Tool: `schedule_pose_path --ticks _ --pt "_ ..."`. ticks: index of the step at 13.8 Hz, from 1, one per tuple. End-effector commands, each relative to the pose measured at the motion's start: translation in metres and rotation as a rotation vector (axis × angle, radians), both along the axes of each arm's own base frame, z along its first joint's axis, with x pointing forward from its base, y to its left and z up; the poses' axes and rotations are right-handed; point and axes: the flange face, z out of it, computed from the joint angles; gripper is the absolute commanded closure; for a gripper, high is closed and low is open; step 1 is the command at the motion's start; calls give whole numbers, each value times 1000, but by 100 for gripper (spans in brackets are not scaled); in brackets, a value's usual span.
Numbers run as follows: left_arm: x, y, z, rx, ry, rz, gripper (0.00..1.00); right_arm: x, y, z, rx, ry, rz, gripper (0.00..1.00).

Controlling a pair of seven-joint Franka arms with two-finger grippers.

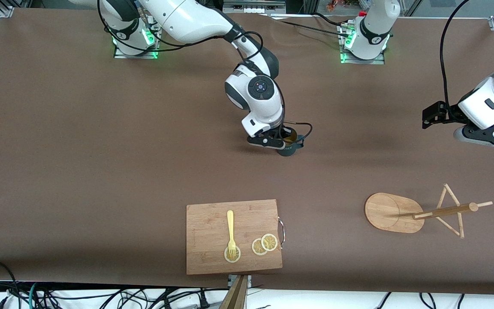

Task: Pass cup and hang on rack
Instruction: 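Carry the mug to mid-table with the right gripper and set it down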

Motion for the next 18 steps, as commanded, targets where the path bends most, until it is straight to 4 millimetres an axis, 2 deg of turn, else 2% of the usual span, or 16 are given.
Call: schedule_pose_path --ticks 1,3,5,8,9,10,12,15,18 --pt "0 -1 3 11 5 -11 0 -2 8 -11 2 -6 19 0" --pt "1 -2 0 11 12 -14 0 5 5 -5 9 -12 20 0" --pt "3 -1 -4 10 10 -15 0 13 7 13 23 -22 14 0" --pt "4 -2 -4 10 10 -18 0 28 0 37 20 -16 3 0" --pt "4 -5 -5 10 10 -22 0 35 -7 39 7 -6 9 0" --pt "5 -9 -6 10 13 -27 0 38 -11 54 10 -1 36 0" --pt "6 -7 -10 10 21 -24 0 57 -35 80 10 31 73 0" --pt "13 -3 -35 -6 72 -15 0 90 -92 124 -26 73 163 0" --pt "14 -8 -40 -20 85 -65 0 121 -151 151 -58 94 266 0"
